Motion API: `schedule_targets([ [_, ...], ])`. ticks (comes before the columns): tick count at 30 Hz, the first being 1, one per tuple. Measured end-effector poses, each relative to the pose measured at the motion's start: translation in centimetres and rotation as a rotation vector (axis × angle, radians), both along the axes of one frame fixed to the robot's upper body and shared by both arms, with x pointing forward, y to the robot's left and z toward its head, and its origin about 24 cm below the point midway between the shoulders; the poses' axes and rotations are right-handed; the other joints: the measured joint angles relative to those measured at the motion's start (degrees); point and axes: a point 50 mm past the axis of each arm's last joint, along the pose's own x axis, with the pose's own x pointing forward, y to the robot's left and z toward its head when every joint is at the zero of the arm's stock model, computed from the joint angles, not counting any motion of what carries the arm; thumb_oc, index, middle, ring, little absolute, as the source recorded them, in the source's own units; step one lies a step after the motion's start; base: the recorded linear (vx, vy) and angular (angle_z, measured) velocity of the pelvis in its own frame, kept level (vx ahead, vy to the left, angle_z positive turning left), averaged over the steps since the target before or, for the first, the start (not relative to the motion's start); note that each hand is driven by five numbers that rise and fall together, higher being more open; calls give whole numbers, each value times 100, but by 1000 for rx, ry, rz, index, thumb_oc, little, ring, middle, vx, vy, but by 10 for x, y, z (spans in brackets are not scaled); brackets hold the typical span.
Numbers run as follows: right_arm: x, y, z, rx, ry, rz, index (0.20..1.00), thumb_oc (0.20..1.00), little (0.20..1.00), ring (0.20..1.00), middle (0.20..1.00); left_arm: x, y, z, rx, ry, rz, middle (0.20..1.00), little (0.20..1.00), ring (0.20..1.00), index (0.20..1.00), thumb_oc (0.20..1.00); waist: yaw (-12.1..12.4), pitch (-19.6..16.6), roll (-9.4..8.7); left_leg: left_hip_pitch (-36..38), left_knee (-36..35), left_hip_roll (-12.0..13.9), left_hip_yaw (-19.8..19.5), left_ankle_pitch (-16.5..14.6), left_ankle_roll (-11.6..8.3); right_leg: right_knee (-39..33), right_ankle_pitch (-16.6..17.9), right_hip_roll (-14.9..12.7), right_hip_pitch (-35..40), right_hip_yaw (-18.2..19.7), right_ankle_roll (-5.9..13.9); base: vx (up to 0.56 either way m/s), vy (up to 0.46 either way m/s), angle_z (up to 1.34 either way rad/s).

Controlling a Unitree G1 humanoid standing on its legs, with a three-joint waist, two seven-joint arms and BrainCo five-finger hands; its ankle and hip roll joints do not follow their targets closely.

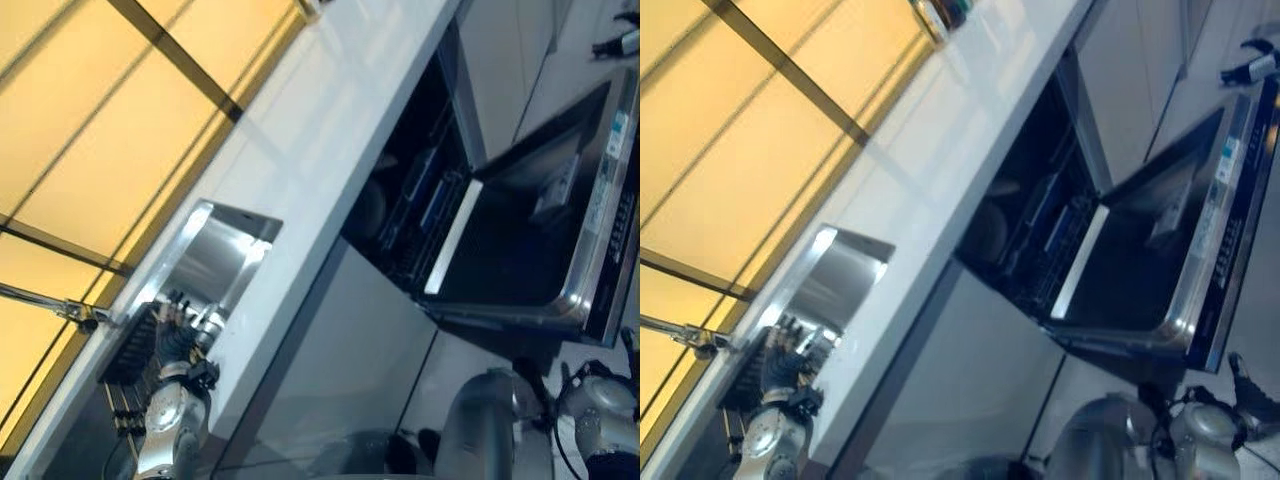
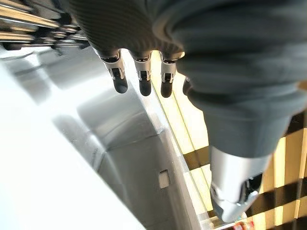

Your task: Pick up plates and place into dishwasher.

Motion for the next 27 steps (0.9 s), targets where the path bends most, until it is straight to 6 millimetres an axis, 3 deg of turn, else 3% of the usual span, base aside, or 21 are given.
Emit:
schedule_targets([
  [2,21,-2,16,17,-66,73,1000,1000,1000,1000,1000,6,6,15,25,-66,10,1000,1000,1000,1000,1000,20,61,-6,-416,230,10,-35,0,2,113,0,27,-369,44,0,-144,-56,2],
  [6,49,4,23,106,-117,210,1000,1000,1000,1000,1000,13,14,32,46,-120,21,1000,1000,1000,1000,1000,40,106,-61,-815,406,17,-63,5,12,262,2,50,-747,60,-1,-33,-21,-4],
  [8,56,6,26,171,-167,257,1000,1000,1000,1000,1000,14,18,39,60,-139,20,1000,1000,1000,1000,1000,34,175,-145,-886,611,35,-76,4,9,494,-56,50,-865,84,-88,2,-7,2],
  [13,66,11,18,273,-203,447,1000,1000,1000,1000,1000,16,17,41,58,-145,16,1000,1000,1000,1000,1000,189,181,-152,-990,522,21,-273,-3,-1,474,-52,199,-950,45,-113,-13,-19,-14],
  [14,68,16,15,292,-207,485,1000,1000,1000,1000,1000,16,19,43,68,-146,15,1000,1000,1000,1000,1000,180,210,-188,-995,589,62,-267,1,-1,874,-216,235,-919,63,-333,-37,-37,10],
  [15,72,22,15,297,-209,556,1000,1000,1000,1000,1000,17,20,44,62,-151,15,1000,1000,1000,1000,1000,157,231,-214,-1048,649,28,-295,-4,-25,1090,-300,262,-877,74,-428,-40,-46,21],
  [18,86,43,18,298,-205,761,1000,1000,1000,1000,1000,22,17,47,56,-166,0,1000,1000,1000,1000,1000,157,235,-220,-1007,874,-138,-8,-148,-227,1001,-302,223,-933,-20,-426,-36,-52,17],
  [19,88,48,17,307,-212,794,1000,1000,1000,1000,1000,22,19,50,66,-176,-4,1000,1000,1000,1000,1000,164,224,-205,-829,662,-165,4,-188,-116,1033,-297,262,-947,-105,-435,-49,-61,-9],
  [20,90,54,17,308,-217,832,1000,1000,1000,1000,1000,24,20,53,70,-188,-2,1000,1000,1000,1000,1000,228,242,-227,-853,599,-233,-122,-146,207,1036,-268,262,-961,-130,-490,-56,-63,-20],
  [23,96,67,24,298,-241,949,1000,1000,1000,1000,1000,26,23,56,85,-192,-12,1000,1000,1000,1000,1000,233,244,-230,-962,599,-225,-211,-82,160,928,-159,242,-968,-250,-598,-56,-67,4],
  [27,102,85,33,262,-244,1088,1000,1000,1000,1000,1000,28,23,56,84,-195,-24,1000,1000,1000,1000,1000,334,248,-236,-957,441,-177,-271,-47,102,766,-161,287,-926,-401,-599,-36,-64,6],
])
